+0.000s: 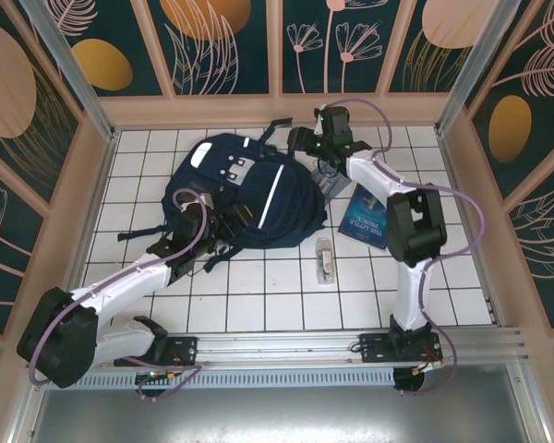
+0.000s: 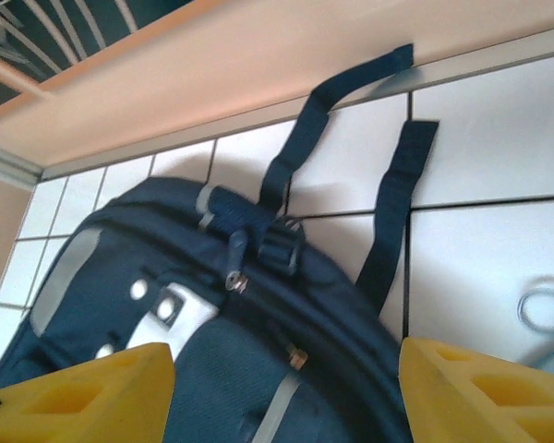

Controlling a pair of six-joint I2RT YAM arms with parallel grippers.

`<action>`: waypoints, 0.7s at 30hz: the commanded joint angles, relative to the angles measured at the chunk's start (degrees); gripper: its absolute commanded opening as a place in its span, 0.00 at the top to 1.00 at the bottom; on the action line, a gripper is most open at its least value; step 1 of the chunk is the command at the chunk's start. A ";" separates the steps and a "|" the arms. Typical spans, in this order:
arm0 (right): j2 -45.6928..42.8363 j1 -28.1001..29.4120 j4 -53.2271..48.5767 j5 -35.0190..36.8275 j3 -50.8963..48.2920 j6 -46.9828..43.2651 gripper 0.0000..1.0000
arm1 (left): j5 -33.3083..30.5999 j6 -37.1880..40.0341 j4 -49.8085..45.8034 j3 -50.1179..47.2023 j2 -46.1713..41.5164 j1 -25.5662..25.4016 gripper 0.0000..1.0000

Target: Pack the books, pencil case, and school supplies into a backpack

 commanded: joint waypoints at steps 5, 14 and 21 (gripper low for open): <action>-14.06 8.20 0.00 6.69 -18.22 2.83 0.34 | -0.44 1.32 -2.44 -2.18 4.32 6.52 0.01; -26.78 13.26 3.96 10.77 -36.03 12.61 0.34 | -8.15 2.61 -11.13 -1.63 1.07 10.52 0.01; -24.75 16.66 5.97 10.90 -35.38 14.31 0.33 | -7.55 -6.28 -0.88 -6.70 4.02 12.35 0.07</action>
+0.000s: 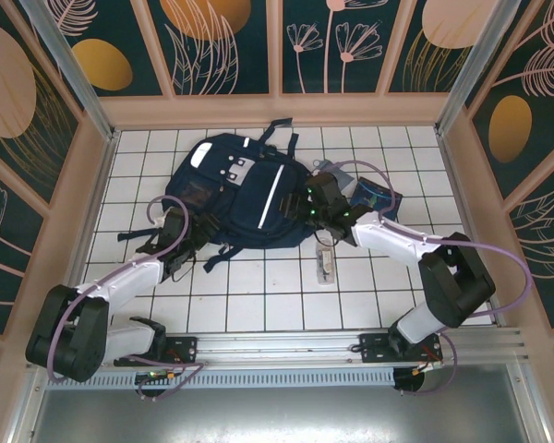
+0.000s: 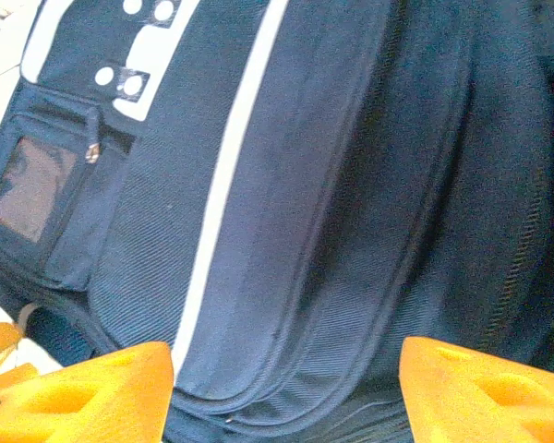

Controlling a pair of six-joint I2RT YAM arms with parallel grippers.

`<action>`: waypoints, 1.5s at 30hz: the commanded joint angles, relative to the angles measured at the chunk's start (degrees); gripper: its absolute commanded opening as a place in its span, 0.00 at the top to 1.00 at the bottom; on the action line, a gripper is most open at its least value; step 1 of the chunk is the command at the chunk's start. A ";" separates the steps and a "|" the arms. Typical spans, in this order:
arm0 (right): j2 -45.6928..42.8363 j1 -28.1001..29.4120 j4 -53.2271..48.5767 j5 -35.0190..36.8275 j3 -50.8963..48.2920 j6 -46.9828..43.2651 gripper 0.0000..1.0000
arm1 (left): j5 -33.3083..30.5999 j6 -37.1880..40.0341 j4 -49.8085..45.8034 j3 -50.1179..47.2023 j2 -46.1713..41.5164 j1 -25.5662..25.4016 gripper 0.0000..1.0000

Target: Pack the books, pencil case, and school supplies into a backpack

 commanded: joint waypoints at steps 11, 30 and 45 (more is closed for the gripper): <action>2.91 6.70 3.74 2.99 2.67 2.55 0.33 | -1.90 -9.97 24.96 -1.32 15.50 0.48 0.49; 5.85 17.06 18.41 0.26 -1.06 11.64 0.56 | -1.31 -20.68 30.03 8.24 7.82 -7.26 1.00; 14.34 17.10 33.39 10.78 -2.32 9.02 0.33 | 0.84 -25.89 34.39 8.45 9.83 -8.53 1.00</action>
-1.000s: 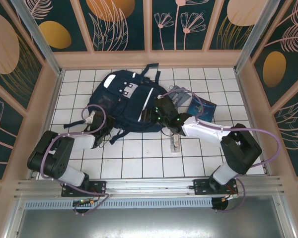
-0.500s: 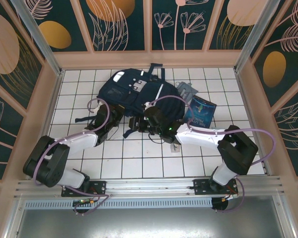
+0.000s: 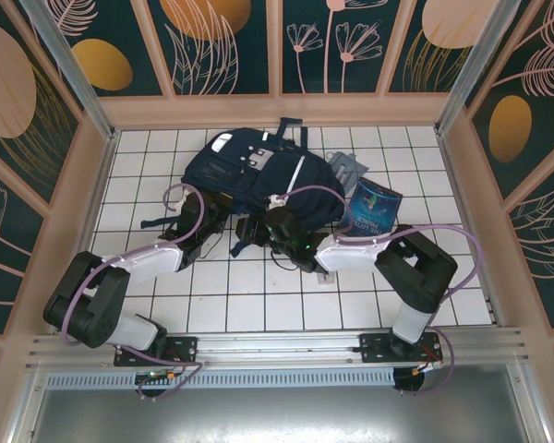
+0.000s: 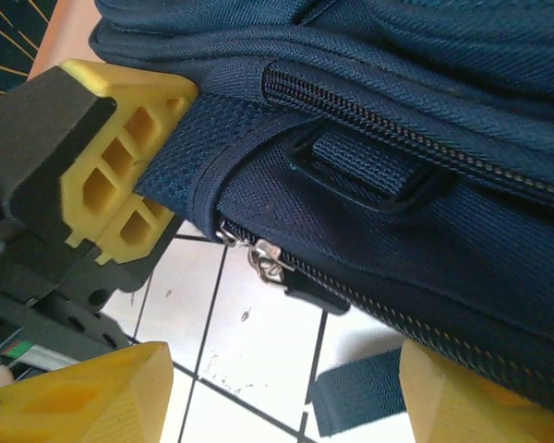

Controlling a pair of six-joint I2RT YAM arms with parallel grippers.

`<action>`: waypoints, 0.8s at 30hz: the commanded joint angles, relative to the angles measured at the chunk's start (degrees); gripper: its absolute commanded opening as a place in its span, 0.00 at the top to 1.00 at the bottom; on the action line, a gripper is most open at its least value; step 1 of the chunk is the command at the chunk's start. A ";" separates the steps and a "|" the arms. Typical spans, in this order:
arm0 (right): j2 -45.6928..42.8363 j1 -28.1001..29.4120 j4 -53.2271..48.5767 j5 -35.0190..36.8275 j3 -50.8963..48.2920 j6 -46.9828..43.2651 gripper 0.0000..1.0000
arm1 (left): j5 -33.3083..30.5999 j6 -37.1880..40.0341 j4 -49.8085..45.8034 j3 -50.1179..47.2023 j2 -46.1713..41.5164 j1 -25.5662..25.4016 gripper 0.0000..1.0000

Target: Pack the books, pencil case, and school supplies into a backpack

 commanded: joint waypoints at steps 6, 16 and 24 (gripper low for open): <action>6.07 0.02 15.32 7.36 0.44 0.40 0.34 | -0.76 -3.82 6.48 0.50 -3.68 -1.56 1.00; 7.05 -0.68 16.72 7.54 1.20 -1.16 0.59 | -1.09 -4.87 6.91 -0.92 -4.10 -1.54 1.00; 4.39 -0.86 16.56 6.27 -1.33 -5.76 1.00 | -1.20 -4.64 6.83 -0.78 -3.46 -1.56 1.00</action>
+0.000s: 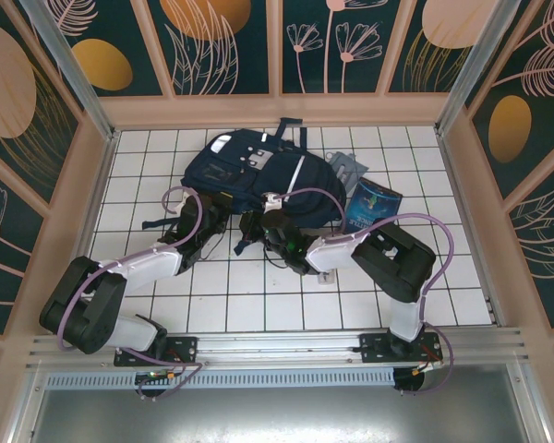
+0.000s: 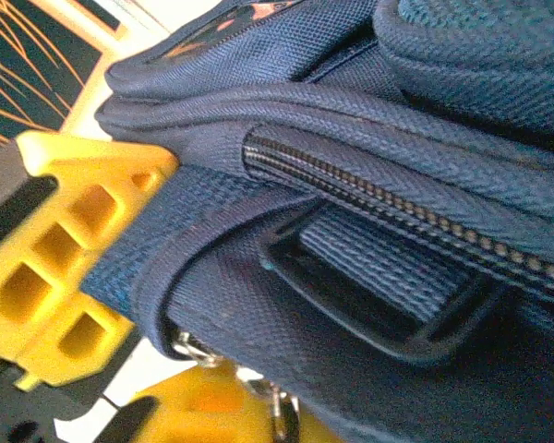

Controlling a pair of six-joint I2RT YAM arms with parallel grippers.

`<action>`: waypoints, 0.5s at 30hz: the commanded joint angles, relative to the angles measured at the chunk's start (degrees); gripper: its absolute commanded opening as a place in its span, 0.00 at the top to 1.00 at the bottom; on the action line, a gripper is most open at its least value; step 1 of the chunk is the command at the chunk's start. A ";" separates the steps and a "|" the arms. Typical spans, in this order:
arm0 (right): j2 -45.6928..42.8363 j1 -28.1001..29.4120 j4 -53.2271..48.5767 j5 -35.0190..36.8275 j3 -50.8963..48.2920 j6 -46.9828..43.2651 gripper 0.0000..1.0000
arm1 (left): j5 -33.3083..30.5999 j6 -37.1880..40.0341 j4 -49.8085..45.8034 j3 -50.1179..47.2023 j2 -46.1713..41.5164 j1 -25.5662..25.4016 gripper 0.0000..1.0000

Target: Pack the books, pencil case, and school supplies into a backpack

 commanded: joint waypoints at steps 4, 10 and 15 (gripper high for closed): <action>-5.74 -1.07 -1.22 0.15 -3.73 -6.38 1.00 | -1.68 0.93 4.46 0.39 -1.47 -0.24 1.00; -10.28 -3.91 -13.14 -8.46 -5.03 -9.67 1.00 | -0.99 6.62 1.95 1.57 0.53 1.01 1.00; -13.07 -5.81 -22.87 -14.15 -6.09 -11.79 1.00 | 2.58 8.53 4.47 1.83 4.31 3.02 1.00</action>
